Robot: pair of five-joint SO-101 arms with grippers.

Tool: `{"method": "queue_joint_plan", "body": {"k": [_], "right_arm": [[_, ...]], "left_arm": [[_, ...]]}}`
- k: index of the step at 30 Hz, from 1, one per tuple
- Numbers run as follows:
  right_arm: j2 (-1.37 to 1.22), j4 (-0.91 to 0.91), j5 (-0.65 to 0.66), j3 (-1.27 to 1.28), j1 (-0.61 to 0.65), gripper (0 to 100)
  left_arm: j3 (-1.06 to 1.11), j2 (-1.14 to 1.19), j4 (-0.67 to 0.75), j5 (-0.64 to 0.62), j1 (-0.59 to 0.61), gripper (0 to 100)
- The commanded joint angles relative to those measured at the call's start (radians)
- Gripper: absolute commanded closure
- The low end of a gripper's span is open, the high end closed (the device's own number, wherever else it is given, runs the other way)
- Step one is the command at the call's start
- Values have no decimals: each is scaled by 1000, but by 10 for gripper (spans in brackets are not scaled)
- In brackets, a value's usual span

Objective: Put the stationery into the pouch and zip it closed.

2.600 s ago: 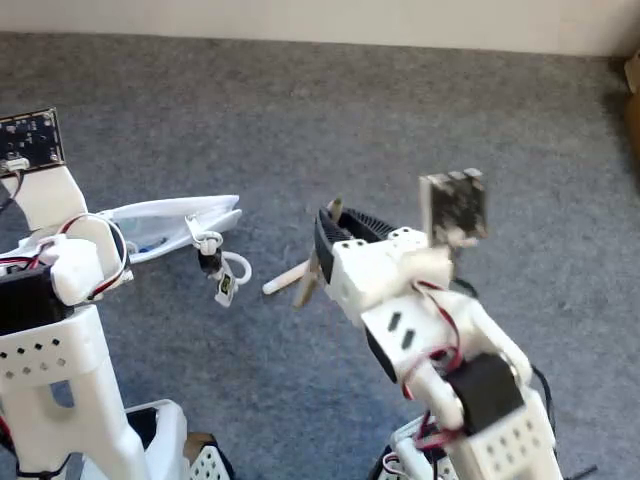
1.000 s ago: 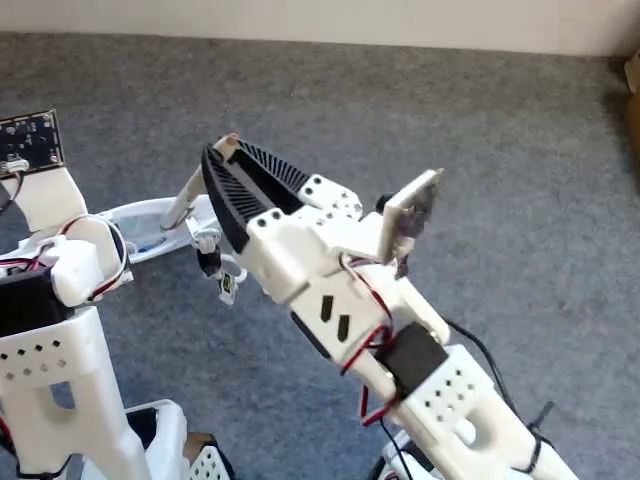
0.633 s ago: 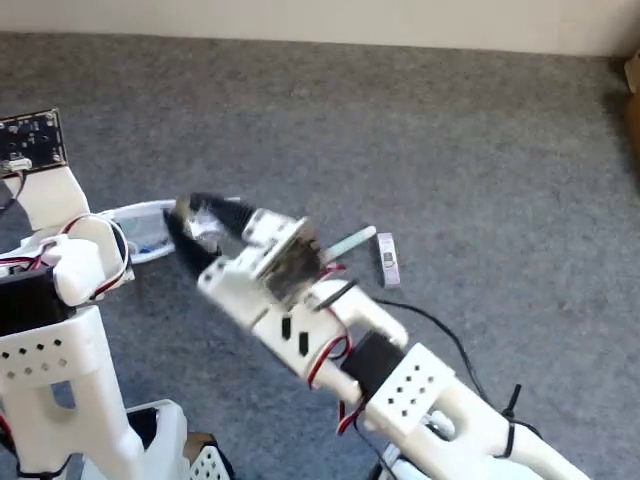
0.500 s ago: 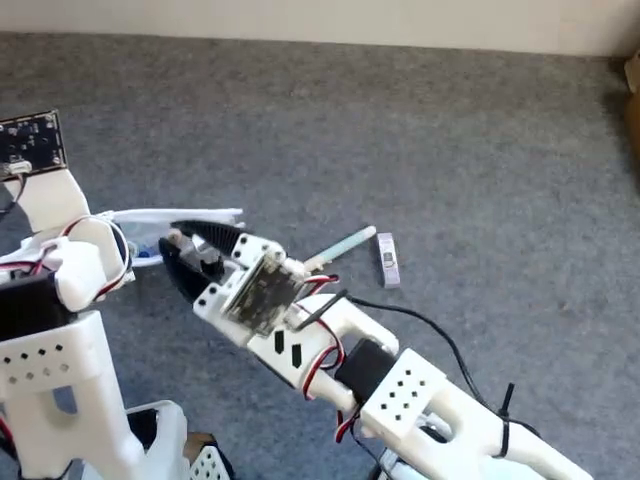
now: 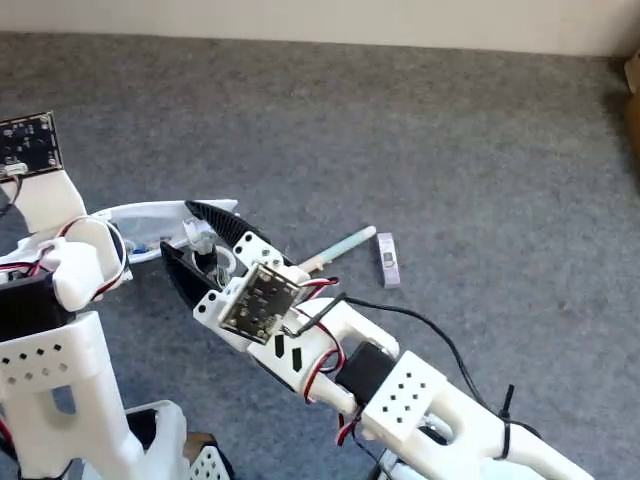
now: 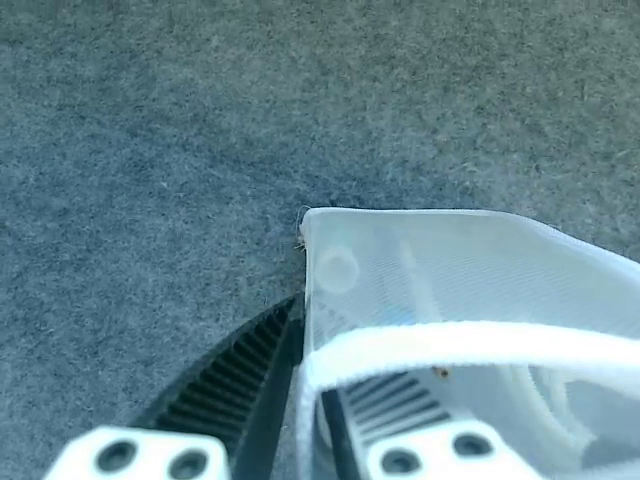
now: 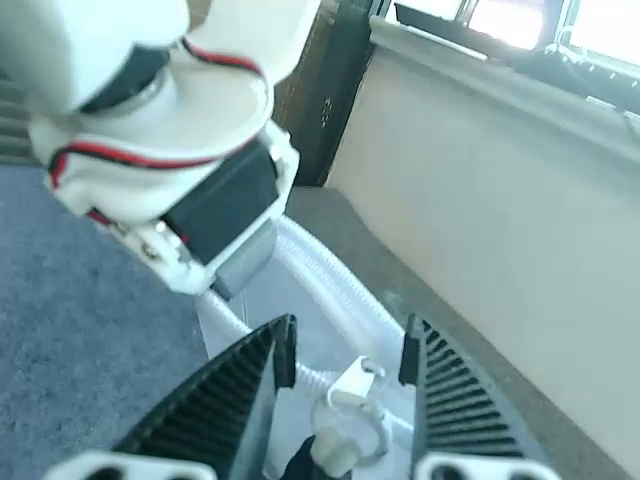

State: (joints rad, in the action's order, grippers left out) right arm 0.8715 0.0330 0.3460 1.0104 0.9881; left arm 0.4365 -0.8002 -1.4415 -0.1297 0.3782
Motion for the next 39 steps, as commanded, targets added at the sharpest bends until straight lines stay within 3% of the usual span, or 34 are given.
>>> {"method": "queue_joint_plan", "body": {"k": [1, 9, 17, 26, 29, 39], "right_arm": [[127, 10, 12, -7, 12, 836], [262, -216, 14, -15, -97, 836], [361, -380, 12, -8, -387, 836], [427, -737, -37, -5, -621, 836], [366, -776, -157, -7, -679, 836], [-228, -748, -169, -110, -733, 836]], "left_arm": [[1, 13, 28, 6, 4, 993], [1, 13, 25, 6, 7, 993], [1, 13, 23, 6, 7, 993], [1, 13, 23, 6, 7, 993], [1, 13, 23, 6, 7, 993], [2, 13, 23, 6, 7, 993]]}}
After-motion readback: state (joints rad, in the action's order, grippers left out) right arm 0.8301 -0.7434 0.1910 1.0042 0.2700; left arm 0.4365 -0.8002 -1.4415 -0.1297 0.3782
